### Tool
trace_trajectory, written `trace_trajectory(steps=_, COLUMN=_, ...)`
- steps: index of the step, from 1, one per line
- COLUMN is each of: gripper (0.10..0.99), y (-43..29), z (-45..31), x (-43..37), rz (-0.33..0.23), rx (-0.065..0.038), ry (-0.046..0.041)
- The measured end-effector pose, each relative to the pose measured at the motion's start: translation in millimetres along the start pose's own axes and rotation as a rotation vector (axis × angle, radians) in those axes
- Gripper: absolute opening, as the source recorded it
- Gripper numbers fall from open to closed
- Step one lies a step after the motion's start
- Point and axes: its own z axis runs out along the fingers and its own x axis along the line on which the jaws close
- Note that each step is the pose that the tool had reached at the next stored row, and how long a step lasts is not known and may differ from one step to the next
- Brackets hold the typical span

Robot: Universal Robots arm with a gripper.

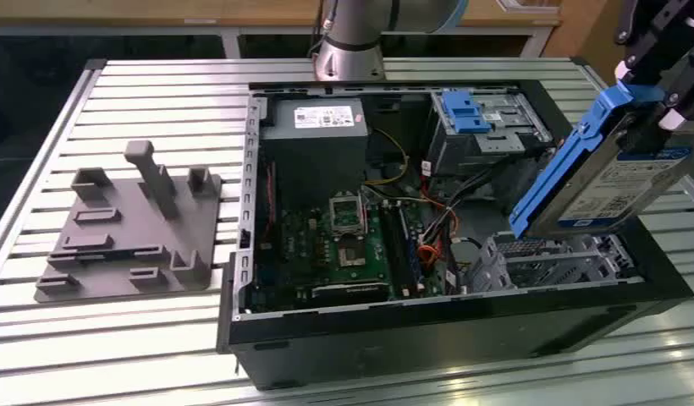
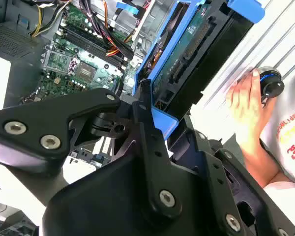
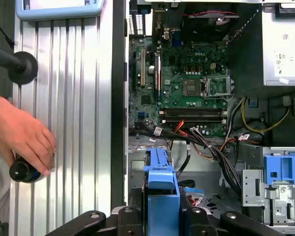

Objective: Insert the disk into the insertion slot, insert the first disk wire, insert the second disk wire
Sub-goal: 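Insert the disk into the insertion slot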

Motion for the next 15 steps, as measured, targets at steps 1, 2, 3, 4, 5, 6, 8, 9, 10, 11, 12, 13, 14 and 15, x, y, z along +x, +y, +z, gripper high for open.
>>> trace_trajectory(steps=1, gripper=0.365, y=0.0, z=0.0, x=0.0, rz=0.000, rx=0.000, ry=0.0000)
trace_trajectory(steps=2, gripper=0.365, y=0.0, z=0.0, x=0.1, rz=0.000, rx=-0.001, ry=0.0000)
trace_trajectory(steps=3, gripper=0.365, y=-0.1, z=0.0, x=0.1, rz=0.000, rx=-0.001, ry=0.0000)
trace_trajectory(steps=4, gripper=0.365, y=-0.1, z=0.0, x=0.1, rz=0.000, rx=-0.001, ry=0.0001)
trace_trajectory(steps=5, gripper=0.365, y=-0.1, z=0.0, x=0.2, rz=0.000, rx=-0.002, ry=0.0000)
trace_trajectory(steps=6, gripper=0.365, y=-0.1, z=0.0, x=0.2, rz=0.000, rx=-0.002, ry=0.0001)
trace_trajectory(steps=8, gripper=0.365, y=-0.1, z=0.0, x=0.2, rz=0.000, rx=-0.002, ry=0.0001)
trace_trajectory(steps=9, gripper=0.365, y=-0.1, z=0.0, x=0.2, rz=0.000, rx=-0.003, ry=0.0001)
trace_trajectory(steps=10, gripper=0.365, y=-0.1, z=0.0, x=0.3, rz=0.000, rx=-0.003, ry=0.0001)
trace_trajectory(steps=11, gripper=0.365, y=-0.1, z=0.0, x=0.3, rz=0.000, rx=-0.003, ry=0.0001)
trace_trajectory(steps=12, gripper=0.365, y=-0.1, z=0.0, x=0.3, rz=0.000, rx=-0.003, ry=0.0001)
trace_trajectory(steps=13, gripper=0.365, y=-0.1, z=0.0, x=0.3, rz=0.000, rx=-0.004, ry=0.0001)
trace_trajectory(steps=14, gripper=0.365, y=-0.1, z=0.0, x=0.4, rz=0.000, rx=-0.004, ry=0.0002)
trace_trajectory(steps=15, gripper=0.365, y=-0.2, z=0.0, x=0.4, rz=0.000, rx=-0.004, ry=0.0001)
